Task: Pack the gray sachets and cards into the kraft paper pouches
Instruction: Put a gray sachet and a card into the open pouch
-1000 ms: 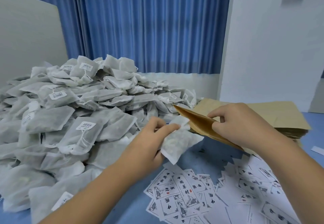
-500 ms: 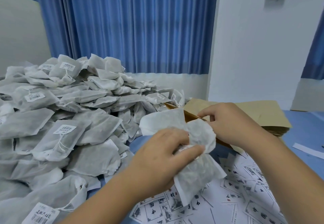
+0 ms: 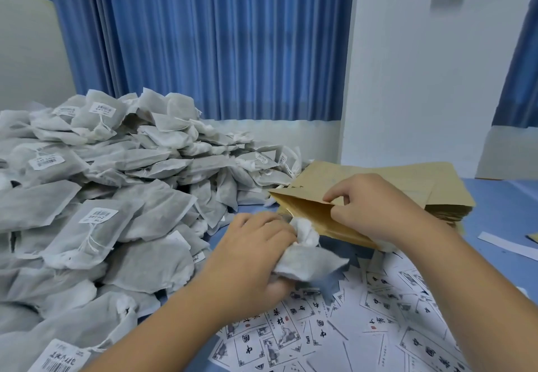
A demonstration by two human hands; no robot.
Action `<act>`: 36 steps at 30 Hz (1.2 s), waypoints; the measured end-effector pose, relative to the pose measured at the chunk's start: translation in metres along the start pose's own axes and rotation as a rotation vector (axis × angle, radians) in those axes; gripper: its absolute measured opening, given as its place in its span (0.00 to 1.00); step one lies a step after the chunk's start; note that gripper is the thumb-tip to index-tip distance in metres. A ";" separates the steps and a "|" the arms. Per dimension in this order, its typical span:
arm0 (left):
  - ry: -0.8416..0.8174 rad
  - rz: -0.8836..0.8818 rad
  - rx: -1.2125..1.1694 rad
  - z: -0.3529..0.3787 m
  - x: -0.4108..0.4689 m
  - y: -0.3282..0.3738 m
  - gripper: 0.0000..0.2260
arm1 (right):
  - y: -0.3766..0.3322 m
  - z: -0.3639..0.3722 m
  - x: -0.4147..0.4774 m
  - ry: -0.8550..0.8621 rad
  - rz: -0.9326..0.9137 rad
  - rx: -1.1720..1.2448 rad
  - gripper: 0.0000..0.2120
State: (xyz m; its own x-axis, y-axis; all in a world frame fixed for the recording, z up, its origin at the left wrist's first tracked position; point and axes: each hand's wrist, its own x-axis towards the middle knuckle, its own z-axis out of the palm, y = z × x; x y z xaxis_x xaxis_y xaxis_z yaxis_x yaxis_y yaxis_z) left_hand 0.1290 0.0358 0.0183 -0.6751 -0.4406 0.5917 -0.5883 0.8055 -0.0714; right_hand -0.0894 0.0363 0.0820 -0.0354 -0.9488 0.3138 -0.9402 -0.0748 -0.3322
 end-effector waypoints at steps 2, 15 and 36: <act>0.046 -0.140 -0.204 -0.004 0.003 0.004 0.13 | 0.000 -0.001 0.000 0.002 0.002 -0.005 0.16; 0.047 0.078 -0.097 -0.012 0.026 0.014 0.20 | -0.001 -0.012 -0.003 0.059 -0.051 0.048 0.15; -0.086 -0.275 -0.125 -0.004 0.088 0.015 0.07 | -0.003 -0.019 -0.004 0.143 -0.079 0.056 0.12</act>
State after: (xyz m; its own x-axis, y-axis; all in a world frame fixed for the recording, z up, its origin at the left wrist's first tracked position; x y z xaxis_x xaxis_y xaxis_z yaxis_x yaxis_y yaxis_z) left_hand 0.0628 0.0106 0.0721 -0.5370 -0.6762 0.5044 -0.6981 0.6918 0.1843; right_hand -0.0924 0.0457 0.0988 -0.0135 -0.8864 0.4627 -0.9217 -0.1684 -0.3495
